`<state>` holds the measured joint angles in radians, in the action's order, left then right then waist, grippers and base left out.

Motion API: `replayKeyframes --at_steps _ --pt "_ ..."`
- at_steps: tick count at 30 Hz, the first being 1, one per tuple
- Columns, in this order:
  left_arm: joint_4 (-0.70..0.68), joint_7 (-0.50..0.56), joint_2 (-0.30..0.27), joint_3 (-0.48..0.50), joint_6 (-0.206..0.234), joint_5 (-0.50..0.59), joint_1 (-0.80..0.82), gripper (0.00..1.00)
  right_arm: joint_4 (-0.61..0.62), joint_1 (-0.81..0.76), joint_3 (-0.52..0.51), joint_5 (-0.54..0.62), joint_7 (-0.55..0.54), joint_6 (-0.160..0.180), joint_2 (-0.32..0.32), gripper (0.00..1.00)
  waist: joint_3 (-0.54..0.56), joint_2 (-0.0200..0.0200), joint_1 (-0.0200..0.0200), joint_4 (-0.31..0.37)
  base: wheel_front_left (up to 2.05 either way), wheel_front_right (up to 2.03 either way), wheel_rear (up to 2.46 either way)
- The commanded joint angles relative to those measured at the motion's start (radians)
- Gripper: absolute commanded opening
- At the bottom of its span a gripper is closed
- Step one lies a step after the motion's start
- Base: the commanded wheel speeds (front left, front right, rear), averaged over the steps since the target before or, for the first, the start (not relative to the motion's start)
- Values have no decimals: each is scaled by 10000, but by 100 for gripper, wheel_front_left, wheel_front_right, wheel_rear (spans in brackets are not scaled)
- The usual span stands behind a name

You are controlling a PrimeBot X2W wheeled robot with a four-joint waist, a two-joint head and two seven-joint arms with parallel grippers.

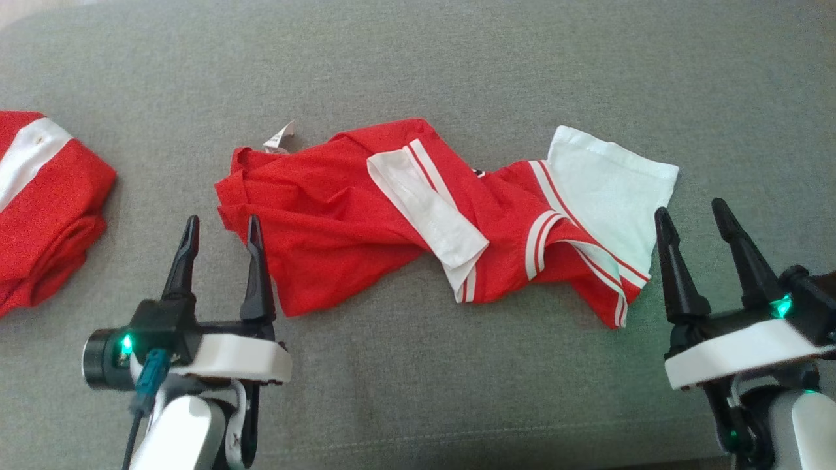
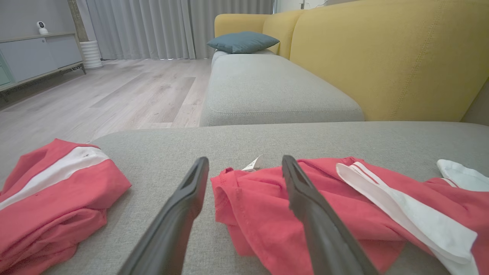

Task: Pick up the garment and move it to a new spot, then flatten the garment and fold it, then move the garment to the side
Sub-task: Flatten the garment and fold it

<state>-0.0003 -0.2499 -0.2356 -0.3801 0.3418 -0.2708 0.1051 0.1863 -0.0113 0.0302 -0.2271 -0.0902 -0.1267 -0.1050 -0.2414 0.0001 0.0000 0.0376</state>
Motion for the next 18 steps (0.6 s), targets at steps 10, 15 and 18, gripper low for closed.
replayKeyframes --at_steps 10,15,18 --pt "-236 -117 95 276 -179 150 495 100 102 970 2438 -94 -1203 -40 -789 100 -299 -1 0 -236 0 0 0" --pt "-228 -117 251 213 -270 243 762 100 -762 1910 4101 -398 -2110 -40 -909 100 -533 -1 0 -480 0 0 0" --pt "-198 -118 386 153 -353 293 914 100 -1499 2437 4603 -438 -2457 -40 -915 100 -696 -1 0 -662 0 0 0"
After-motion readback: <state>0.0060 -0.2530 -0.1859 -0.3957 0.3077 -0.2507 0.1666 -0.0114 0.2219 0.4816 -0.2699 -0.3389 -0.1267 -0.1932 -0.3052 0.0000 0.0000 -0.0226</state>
